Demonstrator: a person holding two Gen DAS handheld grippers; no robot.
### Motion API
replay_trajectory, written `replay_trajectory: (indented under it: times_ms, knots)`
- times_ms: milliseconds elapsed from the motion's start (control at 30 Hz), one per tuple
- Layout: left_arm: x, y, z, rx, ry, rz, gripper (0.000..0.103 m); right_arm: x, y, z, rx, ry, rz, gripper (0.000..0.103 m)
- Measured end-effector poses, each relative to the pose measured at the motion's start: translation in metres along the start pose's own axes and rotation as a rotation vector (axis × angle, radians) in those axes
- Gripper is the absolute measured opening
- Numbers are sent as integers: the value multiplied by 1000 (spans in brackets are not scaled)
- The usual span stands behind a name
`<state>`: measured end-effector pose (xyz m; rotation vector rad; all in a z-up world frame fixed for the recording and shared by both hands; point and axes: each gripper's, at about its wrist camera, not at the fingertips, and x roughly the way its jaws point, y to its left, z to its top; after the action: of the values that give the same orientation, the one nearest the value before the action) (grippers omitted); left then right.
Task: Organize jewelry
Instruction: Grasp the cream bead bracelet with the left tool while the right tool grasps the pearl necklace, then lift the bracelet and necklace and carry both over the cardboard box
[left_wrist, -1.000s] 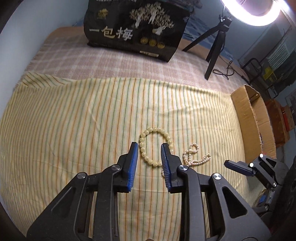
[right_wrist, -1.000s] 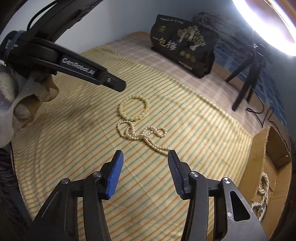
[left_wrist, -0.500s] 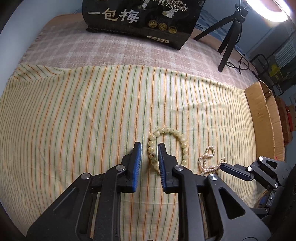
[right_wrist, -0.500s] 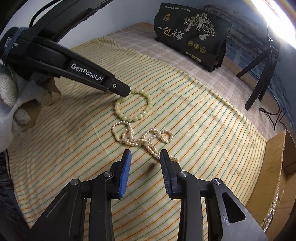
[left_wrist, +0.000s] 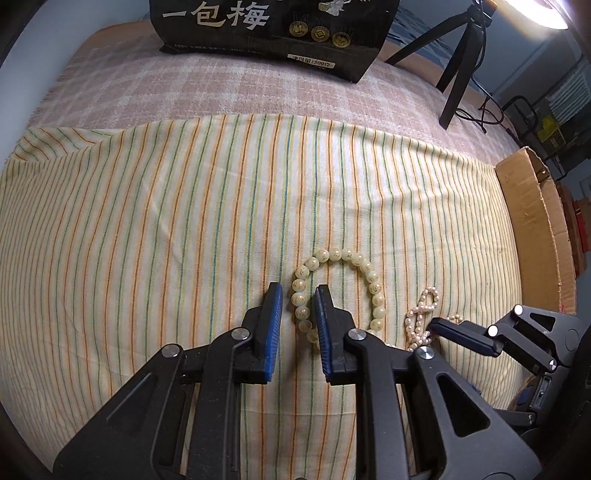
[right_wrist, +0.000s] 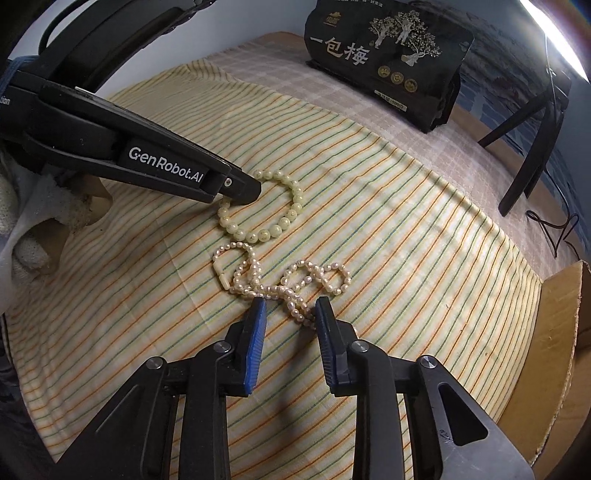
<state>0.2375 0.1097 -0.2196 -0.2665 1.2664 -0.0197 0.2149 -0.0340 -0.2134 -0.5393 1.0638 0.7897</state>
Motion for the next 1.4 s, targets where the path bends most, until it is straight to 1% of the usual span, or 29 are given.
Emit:
replay_trajectory:
  times_ms: [33,67,100,133,267,400,533,733,933,1133,1167,1233,1400]
  knots:
    - [0,0,0,3,-3,4,15,0,1,0,-1,2,-10,17]
    - [0,-1,0,10,-6,12,12,-3,1,-1,-3,4,-22,6]
    - [0,-1,-1,16,-10,17,11,-2,0,1,-1,8,-20,6]
    - [-1,-1,-1,17,-13,19,7,-2,-2,1,8,8,-14,6]
    - [-7,3,-2,7,-23,5,6,-6,-3,1,26,7,-4,6]
    - [-19,6,-3,-6,-50,-6,6,-17,-4,-1,54,-10,11,6]
    - [-37,8,-5,-15,-93,-21,5,-36,-6,0,101,-49,46,5]
    - [-66,8,-9,-21,-164,-40,5,-71,-8,2,163,-119,69,5]
    - [-96,7,-17,-46,-227,-91,5,-101,-12,2,225,-182,89,5]
    - [-119,-2,-23,-48,-272,-136,5,-130,-16,2,258,-246,82,5]
    - [-122,-4,-24,-49,-277,-150,5,-135,-16,3,259,-257,78,3]
    - [-128,-8,-26,-50,-282,-174,5,-143,-16,2,262,-275,75,3]
    - [-130,-23,-30,-25,-288,-173,5,-157,-19,-1,272,-301,68,3]
